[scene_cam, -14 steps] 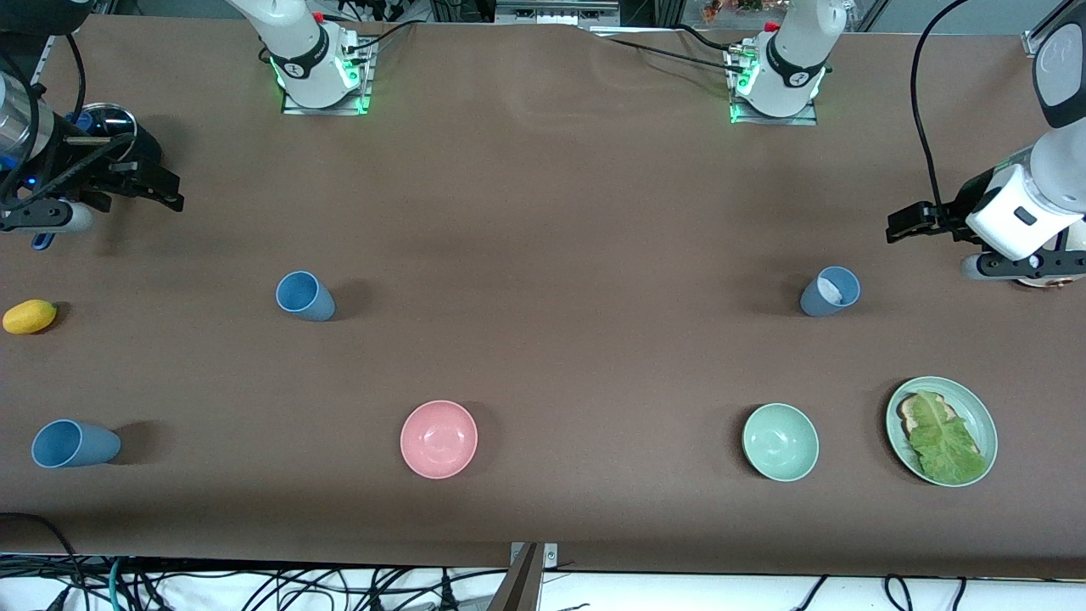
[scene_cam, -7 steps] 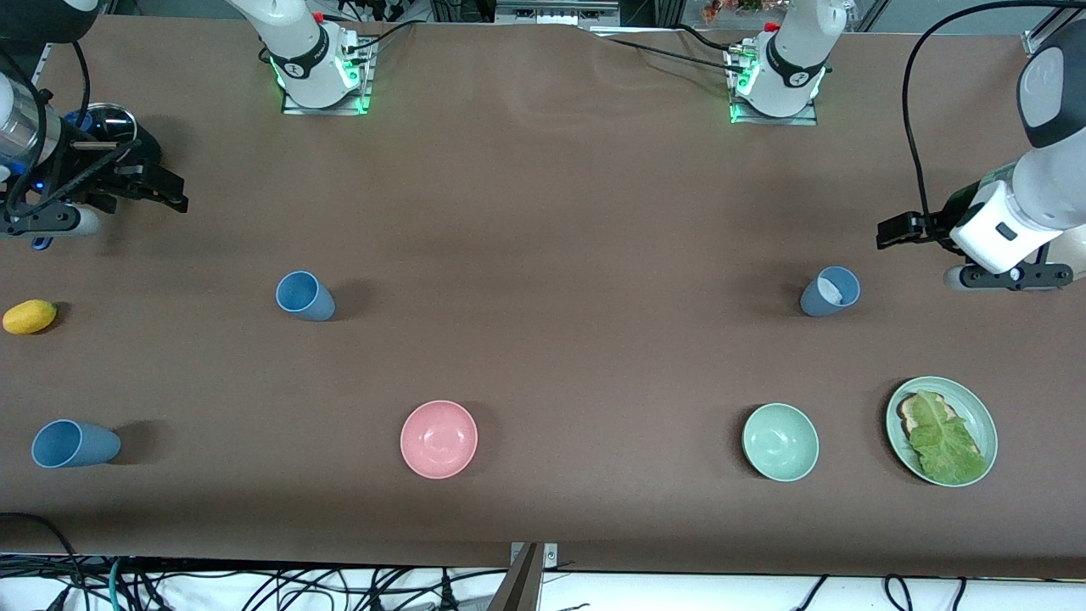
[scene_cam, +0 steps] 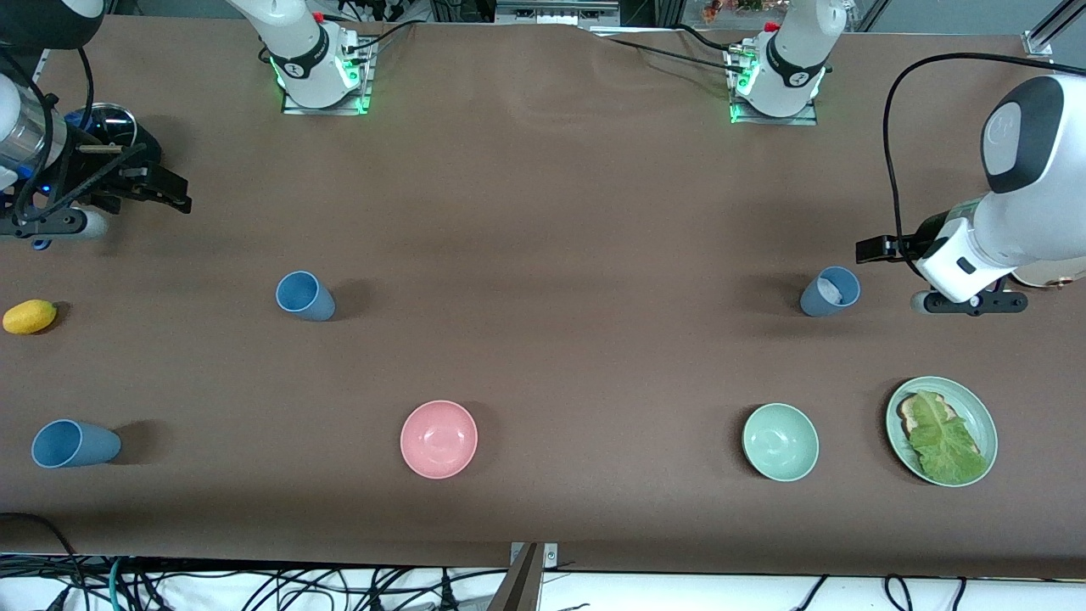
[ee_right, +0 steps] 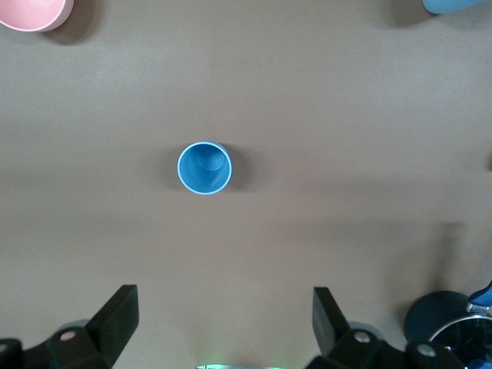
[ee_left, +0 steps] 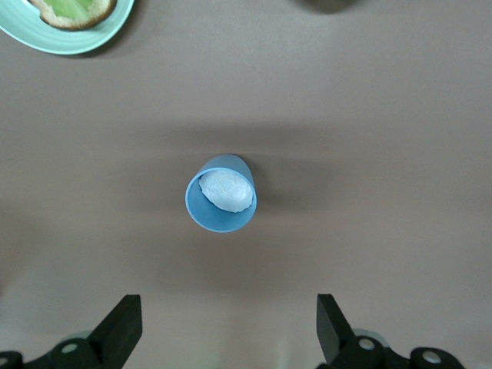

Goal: Stack blue cups with both arms
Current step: 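Lower the left gripper to the blue cup while the right gripper reaches another cup, then close both grippers around the rims of the two blue cups, then carry the cup with the left gripper to the table center while the right gripper follows, then set the cup down, open the left gripper and withdraw it, then lower the right gripper's cup into the cup at the center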

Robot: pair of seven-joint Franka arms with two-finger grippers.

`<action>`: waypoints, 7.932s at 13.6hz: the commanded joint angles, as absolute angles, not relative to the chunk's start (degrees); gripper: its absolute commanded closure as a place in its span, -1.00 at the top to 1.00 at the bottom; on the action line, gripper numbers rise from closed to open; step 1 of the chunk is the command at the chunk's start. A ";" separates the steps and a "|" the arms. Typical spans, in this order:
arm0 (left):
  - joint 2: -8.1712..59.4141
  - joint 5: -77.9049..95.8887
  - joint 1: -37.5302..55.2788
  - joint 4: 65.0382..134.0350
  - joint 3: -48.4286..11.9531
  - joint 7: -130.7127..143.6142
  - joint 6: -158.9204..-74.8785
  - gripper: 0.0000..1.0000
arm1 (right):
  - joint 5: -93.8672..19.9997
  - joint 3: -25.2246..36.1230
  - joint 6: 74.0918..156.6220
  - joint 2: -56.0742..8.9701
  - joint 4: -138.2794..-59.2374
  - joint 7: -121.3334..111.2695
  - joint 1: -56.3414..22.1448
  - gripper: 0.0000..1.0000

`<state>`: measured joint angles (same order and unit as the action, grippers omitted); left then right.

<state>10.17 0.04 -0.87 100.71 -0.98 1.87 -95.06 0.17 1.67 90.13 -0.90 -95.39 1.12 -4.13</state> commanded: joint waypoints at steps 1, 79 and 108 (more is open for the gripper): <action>9.23 1.49 -0.53 103.70 -0.88 1.32 -97.81 1.00 | -0.53 1.58 90.35 0.26 -96.86 0.44 -4.04 1.00; 40.08 -8.88 24.17 86.66 -17.50 66.18 -124.98 1.00 | -3.95 0.70 105.64 -23.99 -88.07 23.19 -16.60 -1.00; 30.94 -2.46 -14.84 78.22 -16.79 10.57 -92.99 1.00 | 1.23 -5.36 116.63 -39.29 -71.72 85.08 -46.41 -1.00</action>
